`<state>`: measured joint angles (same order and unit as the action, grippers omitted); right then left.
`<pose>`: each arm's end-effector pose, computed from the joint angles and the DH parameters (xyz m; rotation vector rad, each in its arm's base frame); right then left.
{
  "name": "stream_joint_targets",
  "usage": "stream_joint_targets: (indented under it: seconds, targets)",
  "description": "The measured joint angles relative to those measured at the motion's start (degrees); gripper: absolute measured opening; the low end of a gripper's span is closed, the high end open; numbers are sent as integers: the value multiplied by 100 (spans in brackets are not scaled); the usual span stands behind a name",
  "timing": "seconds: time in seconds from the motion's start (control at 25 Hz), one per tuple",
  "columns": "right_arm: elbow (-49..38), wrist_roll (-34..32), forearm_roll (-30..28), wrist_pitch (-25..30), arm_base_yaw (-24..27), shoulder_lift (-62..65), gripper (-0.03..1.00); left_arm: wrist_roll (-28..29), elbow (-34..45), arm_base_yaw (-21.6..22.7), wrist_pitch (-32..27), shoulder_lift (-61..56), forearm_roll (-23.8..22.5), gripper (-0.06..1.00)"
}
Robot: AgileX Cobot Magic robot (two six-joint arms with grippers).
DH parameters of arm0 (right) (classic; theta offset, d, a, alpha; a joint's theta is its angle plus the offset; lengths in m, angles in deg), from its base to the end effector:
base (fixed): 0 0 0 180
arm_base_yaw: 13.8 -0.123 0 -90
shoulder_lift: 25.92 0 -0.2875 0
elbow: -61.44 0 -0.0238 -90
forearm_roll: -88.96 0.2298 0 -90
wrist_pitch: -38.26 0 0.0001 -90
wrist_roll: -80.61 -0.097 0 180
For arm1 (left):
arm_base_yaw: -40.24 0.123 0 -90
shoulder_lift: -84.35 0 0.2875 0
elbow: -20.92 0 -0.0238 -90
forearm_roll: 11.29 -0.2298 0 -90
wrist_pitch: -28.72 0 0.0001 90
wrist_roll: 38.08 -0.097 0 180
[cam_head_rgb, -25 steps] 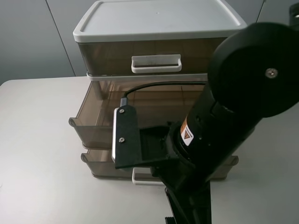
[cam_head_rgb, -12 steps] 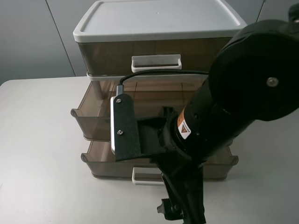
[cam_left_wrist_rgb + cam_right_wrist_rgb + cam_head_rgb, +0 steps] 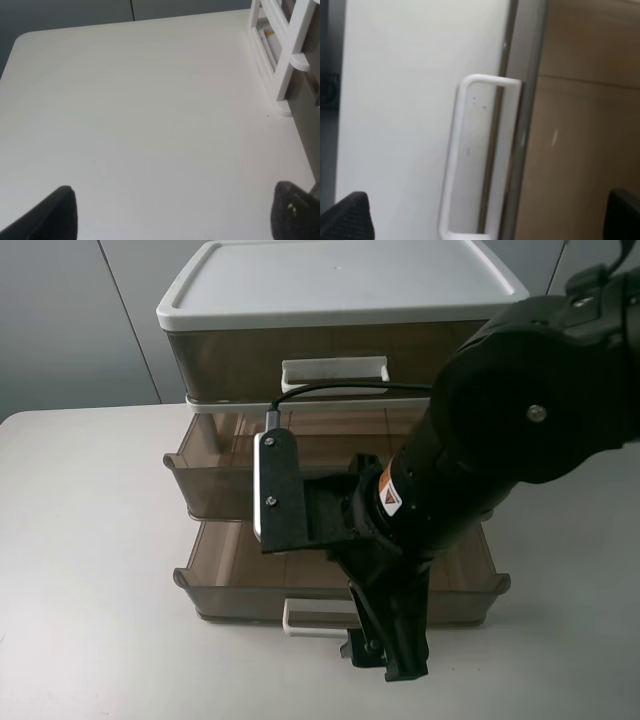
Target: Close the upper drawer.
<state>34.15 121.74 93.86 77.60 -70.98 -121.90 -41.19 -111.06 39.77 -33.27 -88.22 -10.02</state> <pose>0.1388 0.2248 0.2104 -2.0984 1.9230 0.1514 -0.0233 -0.0017 0.2653 0.0655 2.0485 0.0022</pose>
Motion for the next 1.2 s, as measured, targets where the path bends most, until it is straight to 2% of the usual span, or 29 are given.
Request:
stream_joint_targets:
  seconds: [0.44, 0.64, 0.92, 1.2]
  targets:
    - [0, 11, -561, -434, 429, -109, 70, 0, 0, 0, 0, 0, 0, 74]
    - [0, 42, -687, -788, 533, -123, 70, 0, 0, 0, 0, 0, 0, 74]
    - [-24, 402, -688, -863, 645, -123, 70, 0, 0, 0, 0, 0, 0, 74]
    - [-27, 574, -911, -1519, 804, -270, 70, 0, 0, 0, 0, 0, 0, 74]
